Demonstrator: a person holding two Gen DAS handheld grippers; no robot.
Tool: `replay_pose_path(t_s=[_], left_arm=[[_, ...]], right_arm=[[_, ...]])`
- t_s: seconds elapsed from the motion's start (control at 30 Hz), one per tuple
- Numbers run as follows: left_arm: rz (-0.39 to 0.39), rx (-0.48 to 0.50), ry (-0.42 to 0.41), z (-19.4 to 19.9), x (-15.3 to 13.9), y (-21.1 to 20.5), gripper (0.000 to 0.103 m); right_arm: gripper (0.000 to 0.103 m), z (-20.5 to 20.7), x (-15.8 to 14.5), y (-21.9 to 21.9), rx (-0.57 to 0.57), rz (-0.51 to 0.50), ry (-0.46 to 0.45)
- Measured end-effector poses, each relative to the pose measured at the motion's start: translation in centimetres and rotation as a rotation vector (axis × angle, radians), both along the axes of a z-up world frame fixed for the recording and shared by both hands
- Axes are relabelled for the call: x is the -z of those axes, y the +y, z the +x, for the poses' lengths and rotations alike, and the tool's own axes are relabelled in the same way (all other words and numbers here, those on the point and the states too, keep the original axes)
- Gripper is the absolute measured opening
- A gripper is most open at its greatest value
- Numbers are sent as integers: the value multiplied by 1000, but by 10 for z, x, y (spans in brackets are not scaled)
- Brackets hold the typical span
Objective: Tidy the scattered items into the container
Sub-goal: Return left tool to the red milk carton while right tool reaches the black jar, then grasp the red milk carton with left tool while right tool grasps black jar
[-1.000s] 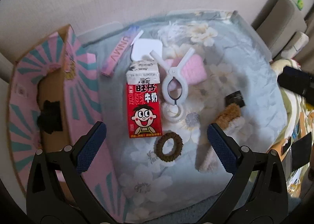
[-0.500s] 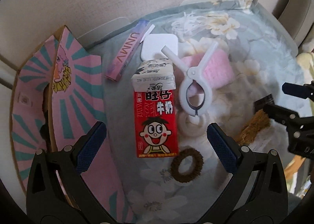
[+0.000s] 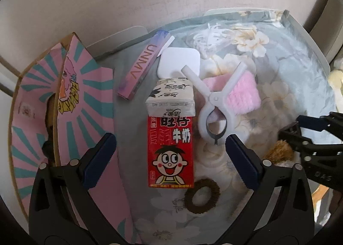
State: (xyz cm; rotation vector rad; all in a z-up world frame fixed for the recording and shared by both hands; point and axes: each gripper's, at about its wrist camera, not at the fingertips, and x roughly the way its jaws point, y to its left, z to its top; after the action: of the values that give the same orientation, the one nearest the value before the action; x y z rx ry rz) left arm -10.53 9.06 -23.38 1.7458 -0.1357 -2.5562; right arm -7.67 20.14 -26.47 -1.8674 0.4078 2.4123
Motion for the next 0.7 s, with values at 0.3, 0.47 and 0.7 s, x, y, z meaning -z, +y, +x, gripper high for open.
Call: replay_pose_path(t_s=[0.3,0.47,0.7], left_arm=[[-95,1,-60,-6,13,11,78],[-142,-3,-61,-7,15,9,81],[-28,-1,-158,-9,45,9,91]], right_arm=[[47,3,1,7,15,-32,-5],[47,7,0,9,18,-43,-1],[47,10,-2,5,7,-33,0]])
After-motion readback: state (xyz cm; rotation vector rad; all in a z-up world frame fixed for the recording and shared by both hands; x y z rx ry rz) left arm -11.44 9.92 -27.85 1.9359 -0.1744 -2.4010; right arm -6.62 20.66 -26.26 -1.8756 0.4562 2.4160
